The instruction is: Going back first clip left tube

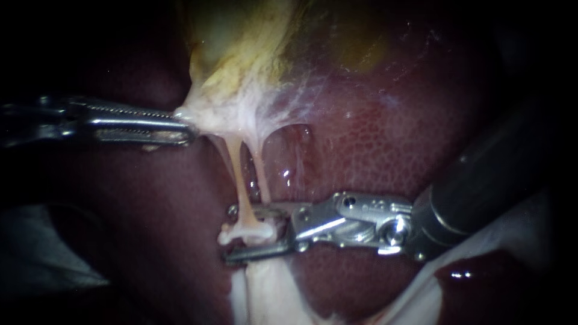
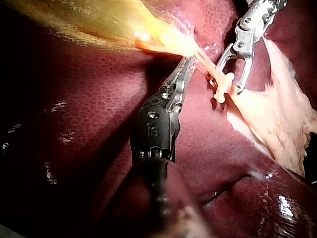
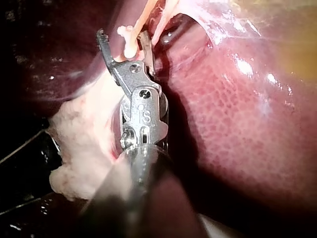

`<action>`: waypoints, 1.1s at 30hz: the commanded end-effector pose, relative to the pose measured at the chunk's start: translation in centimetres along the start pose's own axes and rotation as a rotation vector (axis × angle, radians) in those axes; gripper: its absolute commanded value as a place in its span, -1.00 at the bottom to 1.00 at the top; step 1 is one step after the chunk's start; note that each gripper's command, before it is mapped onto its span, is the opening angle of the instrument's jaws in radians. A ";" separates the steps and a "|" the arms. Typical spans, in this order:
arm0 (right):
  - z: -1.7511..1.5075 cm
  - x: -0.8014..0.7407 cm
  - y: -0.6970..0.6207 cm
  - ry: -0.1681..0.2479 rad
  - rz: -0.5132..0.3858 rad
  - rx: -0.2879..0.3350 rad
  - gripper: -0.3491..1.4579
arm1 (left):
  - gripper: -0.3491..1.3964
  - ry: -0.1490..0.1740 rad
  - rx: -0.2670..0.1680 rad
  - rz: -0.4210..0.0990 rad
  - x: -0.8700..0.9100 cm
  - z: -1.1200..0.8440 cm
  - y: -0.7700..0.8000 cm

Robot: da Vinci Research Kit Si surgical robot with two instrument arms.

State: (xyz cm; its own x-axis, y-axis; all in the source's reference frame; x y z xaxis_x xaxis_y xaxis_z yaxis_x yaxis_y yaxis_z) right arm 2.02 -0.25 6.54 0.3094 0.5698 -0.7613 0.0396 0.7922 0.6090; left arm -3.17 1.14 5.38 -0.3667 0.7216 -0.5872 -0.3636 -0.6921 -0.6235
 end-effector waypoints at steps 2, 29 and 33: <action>-0.09 0.01 -0.01 -0.015 -0.023 -0.005 -0.06 | -1.00 0.000 0.000 0.000 0.00 0.00 0.00; -1.60 0.32 -0.07 -0.159 -0.274 -0.062 -0.06 | -1.00 0.001 0.005 0.004 -0.06 0.07 -0.05; -1.64 0.32 -0.08 -0.162 -0.274 -0.059 -0.06 | -1.00 0.003 0.013 0.011 -0.19 0.25 -0.14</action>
State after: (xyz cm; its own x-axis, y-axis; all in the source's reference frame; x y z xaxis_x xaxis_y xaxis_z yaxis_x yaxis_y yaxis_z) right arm 0.55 0.22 5.89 0.4438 0.2940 -0.8465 0.0891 0.9255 0.3682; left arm -3.27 1.10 5.76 -0.3697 0.7096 -0.5998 -0.3674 -0.7046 -0.6071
